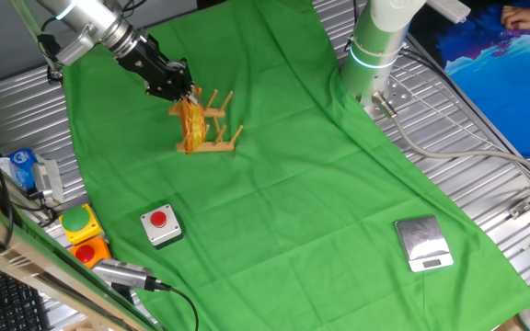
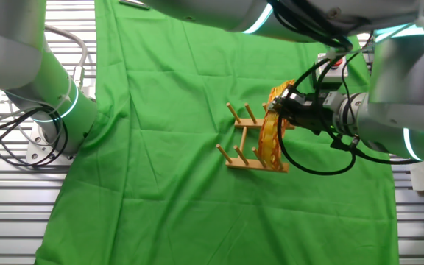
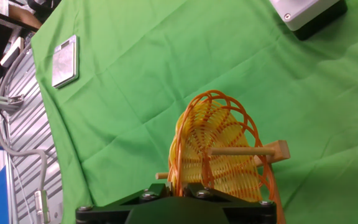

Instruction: Take the dish off the dish rack

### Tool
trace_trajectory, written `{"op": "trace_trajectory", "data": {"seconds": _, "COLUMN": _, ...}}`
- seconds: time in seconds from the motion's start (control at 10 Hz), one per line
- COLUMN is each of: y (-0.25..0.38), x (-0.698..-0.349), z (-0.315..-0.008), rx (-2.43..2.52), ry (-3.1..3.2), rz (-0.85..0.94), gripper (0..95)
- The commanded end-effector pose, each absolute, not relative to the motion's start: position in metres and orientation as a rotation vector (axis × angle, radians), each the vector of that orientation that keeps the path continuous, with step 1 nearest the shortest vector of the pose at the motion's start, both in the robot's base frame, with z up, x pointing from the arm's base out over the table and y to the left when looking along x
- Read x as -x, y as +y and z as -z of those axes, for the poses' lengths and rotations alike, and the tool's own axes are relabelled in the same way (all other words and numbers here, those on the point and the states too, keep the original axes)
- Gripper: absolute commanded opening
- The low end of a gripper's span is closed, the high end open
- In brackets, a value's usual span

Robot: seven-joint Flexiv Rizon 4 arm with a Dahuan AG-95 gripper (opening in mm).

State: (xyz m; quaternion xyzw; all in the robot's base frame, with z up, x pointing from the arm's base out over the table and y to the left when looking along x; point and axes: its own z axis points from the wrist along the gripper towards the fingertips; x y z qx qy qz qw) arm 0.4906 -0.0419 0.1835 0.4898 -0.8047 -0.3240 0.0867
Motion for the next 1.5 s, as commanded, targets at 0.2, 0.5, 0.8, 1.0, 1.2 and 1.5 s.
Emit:
{"op": "trace_trajectory", "data": {"seconds": 0.2, "y": -0.040, "x": -0.487, "z": -0.184, "rx": -1.454, "ry": -2.399, "rz": 0.959, "gripper": 0.0}}
{"op": "trace_trajectory", "data": {"seconds": 0.5, "y": -0.037, "x": -0.485, "z": -0.184, "rx": -1.450, "ry": -2.401, "rz": 0.957, "gripper": 0.0}}
{"op": "trace_trajectory", "data": {"seconds": 0.8, "y": -0.036, "x": -0.482, "z": -0.185, "rx": -1.451, "ry": -2.401, "rz": 0.957, "gripper": 0.0}}
{"op": "trace_trajectory", "data": {"seconds": 1.0, "y": -0.035, "x": -0.481, "z": -0.186, "rx": -1.450, "ry": -2.401, "rz": 0.957, "gripper": 0.0}}
{"op": "trace_trajectory", "data": {"seconds": 1.2, "y": -0.034, "x": -0.479, "z": -0.187, "rx": -1.445, "ry": -2.403, "rz": 0.956, "gripper": 0.0}}
{"op": "trace_trajectory", "data": {"seconds": 1.5, "y": -0.033, "x": -0.478, "z": -0.188, "rx": -1.445, "ry": -2.403, "rz": 0.957, "gripper": 0.0}}
